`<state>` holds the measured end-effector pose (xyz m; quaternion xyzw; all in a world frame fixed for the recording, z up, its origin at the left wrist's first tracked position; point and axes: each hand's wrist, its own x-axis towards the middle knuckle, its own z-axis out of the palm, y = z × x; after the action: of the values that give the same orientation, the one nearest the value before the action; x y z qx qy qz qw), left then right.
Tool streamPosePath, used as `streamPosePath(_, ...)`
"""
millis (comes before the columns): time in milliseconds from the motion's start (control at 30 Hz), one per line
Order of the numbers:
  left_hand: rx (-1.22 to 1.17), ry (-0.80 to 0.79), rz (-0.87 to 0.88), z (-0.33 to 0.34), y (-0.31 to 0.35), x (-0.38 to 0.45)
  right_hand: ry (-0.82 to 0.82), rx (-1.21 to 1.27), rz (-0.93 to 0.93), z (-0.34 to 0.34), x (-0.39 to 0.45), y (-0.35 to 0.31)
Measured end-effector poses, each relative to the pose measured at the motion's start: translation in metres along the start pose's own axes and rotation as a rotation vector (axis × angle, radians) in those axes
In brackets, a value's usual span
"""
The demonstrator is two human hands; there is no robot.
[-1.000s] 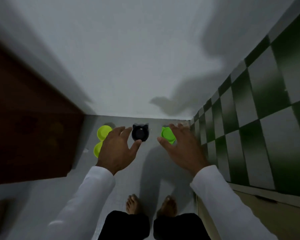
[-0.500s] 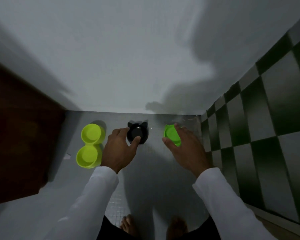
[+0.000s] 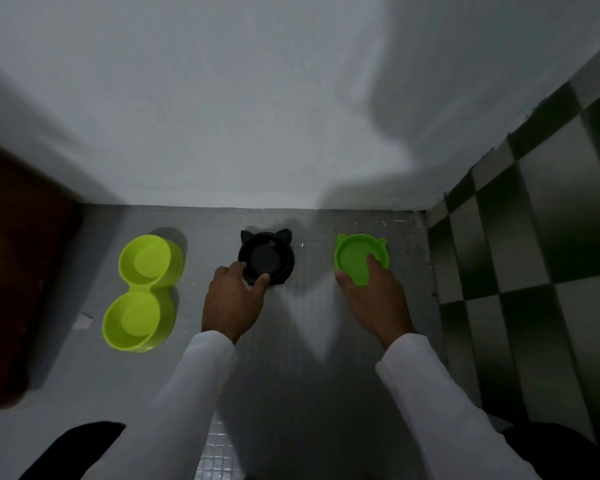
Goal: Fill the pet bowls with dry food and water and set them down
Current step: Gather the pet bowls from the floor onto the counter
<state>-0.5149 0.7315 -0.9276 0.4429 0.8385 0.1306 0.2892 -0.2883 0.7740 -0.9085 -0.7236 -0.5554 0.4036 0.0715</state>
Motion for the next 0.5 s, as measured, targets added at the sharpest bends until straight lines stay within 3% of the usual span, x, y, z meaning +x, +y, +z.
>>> streamPosePath(500, -0.051, 0.005, -0.163, 0.069, -0.059, 0.054, 0.126, 0.295, 0.341, 0.071, 0.062, 0.062)
